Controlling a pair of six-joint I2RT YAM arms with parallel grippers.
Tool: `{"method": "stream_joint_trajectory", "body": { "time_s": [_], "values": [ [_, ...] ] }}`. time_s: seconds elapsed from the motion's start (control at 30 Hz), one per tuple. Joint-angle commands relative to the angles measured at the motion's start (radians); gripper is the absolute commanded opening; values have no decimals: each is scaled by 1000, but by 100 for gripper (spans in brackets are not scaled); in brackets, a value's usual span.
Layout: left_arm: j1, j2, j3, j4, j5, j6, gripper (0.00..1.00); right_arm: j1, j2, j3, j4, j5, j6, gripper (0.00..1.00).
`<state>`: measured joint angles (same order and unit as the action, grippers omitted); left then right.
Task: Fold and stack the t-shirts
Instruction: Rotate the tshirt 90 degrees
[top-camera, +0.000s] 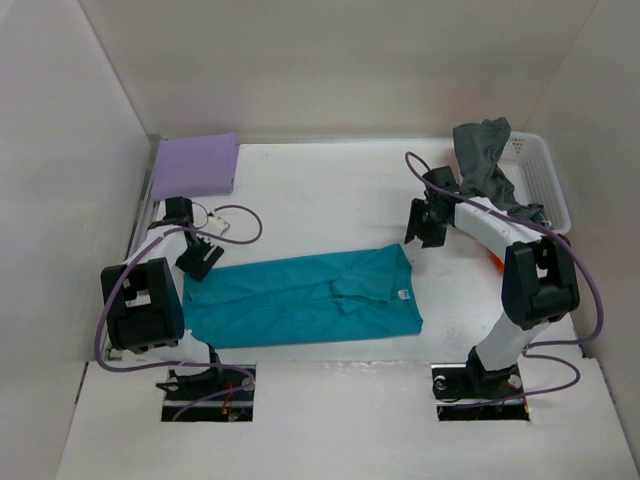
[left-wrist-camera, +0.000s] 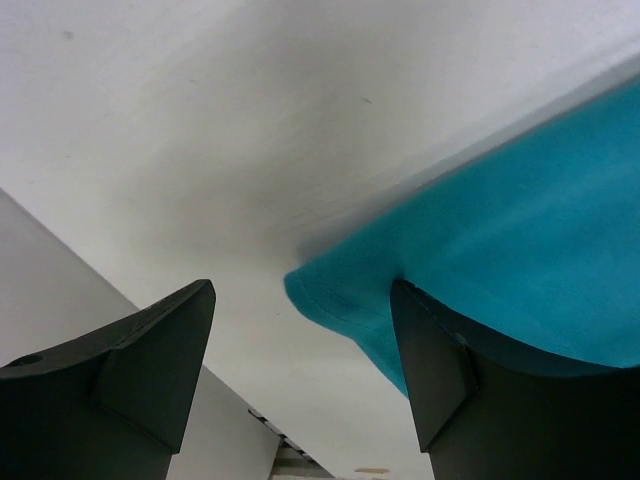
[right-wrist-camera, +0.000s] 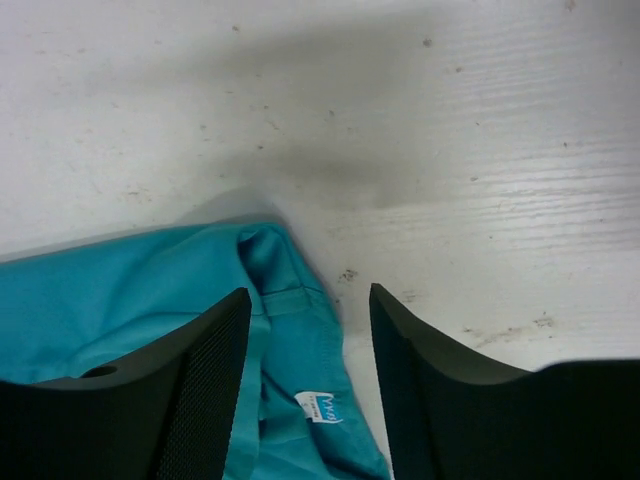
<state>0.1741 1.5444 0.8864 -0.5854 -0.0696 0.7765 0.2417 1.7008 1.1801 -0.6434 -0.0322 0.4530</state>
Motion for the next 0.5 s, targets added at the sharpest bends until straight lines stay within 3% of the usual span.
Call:
{"method": "stream_joint_trajectory", "body": {
  "time_s": [0.0, 0.23, 0.37, 0.47],
  "values": [
    [-3, 25, 66, -7, -61, -83, 70, 24, -40, 55, 28, -33, -25, 57],
    [-14, 22, 69, 18, -131, -137, 69, 92, 60, 99, 24, -49, -16, 68],
    [-23, 20, 66, 25, -127, -198, 69, 69, 154, 125, -25, -26, 12, 67],
    [-26, 17, 59, 33, -125, -212, 69, 52, 190, 148, -61, -23, 0, 59]
  ]
}}
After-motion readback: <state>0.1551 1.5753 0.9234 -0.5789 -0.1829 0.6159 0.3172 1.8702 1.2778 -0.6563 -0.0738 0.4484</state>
